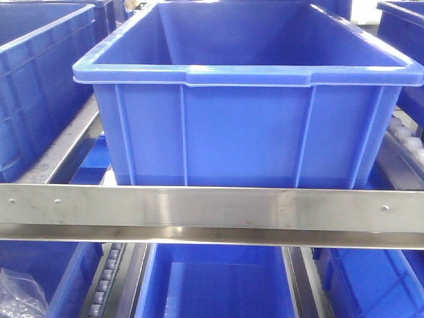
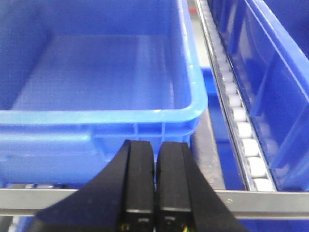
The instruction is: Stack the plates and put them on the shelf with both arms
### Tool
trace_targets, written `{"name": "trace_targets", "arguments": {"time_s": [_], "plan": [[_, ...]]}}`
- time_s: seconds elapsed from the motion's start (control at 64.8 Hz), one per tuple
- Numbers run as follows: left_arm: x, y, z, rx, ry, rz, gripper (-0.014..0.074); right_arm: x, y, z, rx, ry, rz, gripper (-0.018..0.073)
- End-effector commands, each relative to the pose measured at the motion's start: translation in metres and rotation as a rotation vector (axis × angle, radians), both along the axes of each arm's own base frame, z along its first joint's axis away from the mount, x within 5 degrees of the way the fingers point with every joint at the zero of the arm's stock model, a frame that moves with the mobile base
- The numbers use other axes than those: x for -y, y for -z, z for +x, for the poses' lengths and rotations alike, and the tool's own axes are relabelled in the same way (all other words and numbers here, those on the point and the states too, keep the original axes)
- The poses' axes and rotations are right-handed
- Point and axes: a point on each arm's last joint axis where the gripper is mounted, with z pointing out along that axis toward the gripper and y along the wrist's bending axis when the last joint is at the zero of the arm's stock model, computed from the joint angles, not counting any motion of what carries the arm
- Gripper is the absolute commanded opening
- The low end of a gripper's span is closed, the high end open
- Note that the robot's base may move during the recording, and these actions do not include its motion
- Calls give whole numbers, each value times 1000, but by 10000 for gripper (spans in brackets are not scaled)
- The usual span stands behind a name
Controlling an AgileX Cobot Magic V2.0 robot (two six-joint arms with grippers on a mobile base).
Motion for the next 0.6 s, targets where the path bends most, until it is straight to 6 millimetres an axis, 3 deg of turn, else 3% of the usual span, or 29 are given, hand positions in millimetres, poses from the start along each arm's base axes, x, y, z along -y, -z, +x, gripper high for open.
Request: {"name": "trace_targets", "arguments": {"time_s": [0.0, 0.108, 0.34, 0.587], "plan": [[-2, -14, -15, 200, -18, -13, 82, 0, -9, -2, 109, 7, -17, 53], [-4, 5, -39, 270, -21, -14, 82, 0, -9, -2, 109, 7, -17, 53], [-5, 51, -67, 350, -19, -19, 82, 0, -9, -2, 109, 7, -17, 53], [-4, 59, -75, 359, -5, -21, 82, 0, -9, -2, 109, 7, -17, 53]]}}
